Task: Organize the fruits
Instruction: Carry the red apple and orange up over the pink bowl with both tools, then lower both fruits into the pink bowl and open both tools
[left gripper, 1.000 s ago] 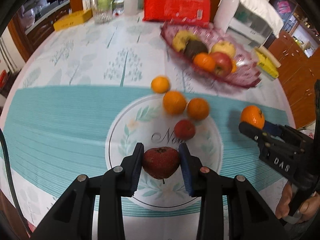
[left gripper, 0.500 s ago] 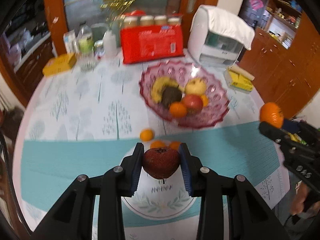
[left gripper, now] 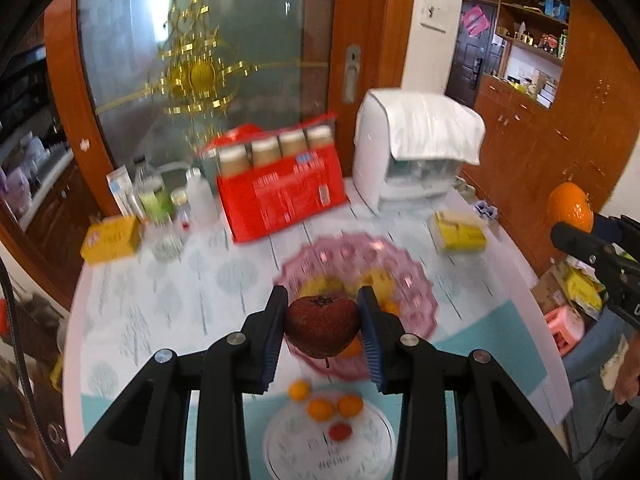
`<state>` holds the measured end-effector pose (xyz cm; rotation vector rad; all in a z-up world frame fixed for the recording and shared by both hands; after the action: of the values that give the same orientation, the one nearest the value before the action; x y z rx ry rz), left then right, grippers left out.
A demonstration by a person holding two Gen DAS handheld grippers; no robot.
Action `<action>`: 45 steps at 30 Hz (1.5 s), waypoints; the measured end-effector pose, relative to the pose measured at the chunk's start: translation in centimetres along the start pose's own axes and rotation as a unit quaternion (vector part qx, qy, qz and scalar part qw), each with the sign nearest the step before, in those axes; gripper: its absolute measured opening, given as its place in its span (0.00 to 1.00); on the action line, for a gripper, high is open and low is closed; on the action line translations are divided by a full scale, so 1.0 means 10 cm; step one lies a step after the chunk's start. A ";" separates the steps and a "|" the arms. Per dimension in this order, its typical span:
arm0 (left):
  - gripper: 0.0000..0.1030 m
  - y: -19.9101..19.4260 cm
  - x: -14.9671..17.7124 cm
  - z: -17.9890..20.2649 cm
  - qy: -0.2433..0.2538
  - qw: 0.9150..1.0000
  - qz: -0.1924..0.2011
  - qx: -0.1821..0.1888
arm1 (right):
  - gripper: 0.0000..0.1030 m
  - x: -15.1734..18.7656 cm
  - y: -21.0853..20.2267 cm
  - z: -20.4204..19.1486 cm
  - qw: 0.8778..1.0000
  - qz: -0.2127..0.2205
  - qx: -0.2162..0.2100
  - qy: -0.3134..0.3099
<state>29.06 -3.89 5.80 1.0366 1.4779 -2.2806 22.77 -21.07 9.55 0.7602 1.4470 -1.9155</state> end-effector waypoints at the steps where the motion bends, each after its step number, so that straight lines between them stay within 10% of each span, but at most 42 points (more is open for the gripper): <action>1: 0.33 0.04 -0.11 0.00 0.003 1.000 0.003 -0.003 | 0.43 -0.06 0.06 0.01 1.000 -0.001 0.003 0.001; 9: 0.33 0.76 -0.56 -0.14 0.005 1.000 -0.004 -0.018 | 0.43 -0.20 0.81 -0.07 1.000 -0.030 -0.006 0.005; 24: 0.33 2.64 0.18 -0.34 -0.023 0.990 -0.139 -0.014 | 0.44 0.93 2.33 -0.46 0.986 -0.162 -0.032 -0.025; 42: 0.34 3.11 0.53 -0.47 -0.025 0.983 -0.181 0.002 | 0.44 1.54 2.66 -0.68 0.976 -0.214 -0.049 -0.003; 45: 0.47 3.10 0.56 -0.45 -0.027 0.983 -0.182 0.008 | 0.45 1.54 2.67 -0.68 0.975 -0.216 -0.047 0.002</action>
<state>43.69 -13.35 -20.86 0.7487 1.7507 -2.5414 33.54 -22.20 -20.08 0.4265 1.8064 -2.1368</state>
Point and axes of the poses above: each gripper's, at about its wrist camera, not at the fingertips, and y roughly the way its jaws point, z to its right, x to its underside, the point moved 9 cm from there along y, roughly the way its jaws point, and after that the axes turned 15 degrees about x, right-handed, at the moved point
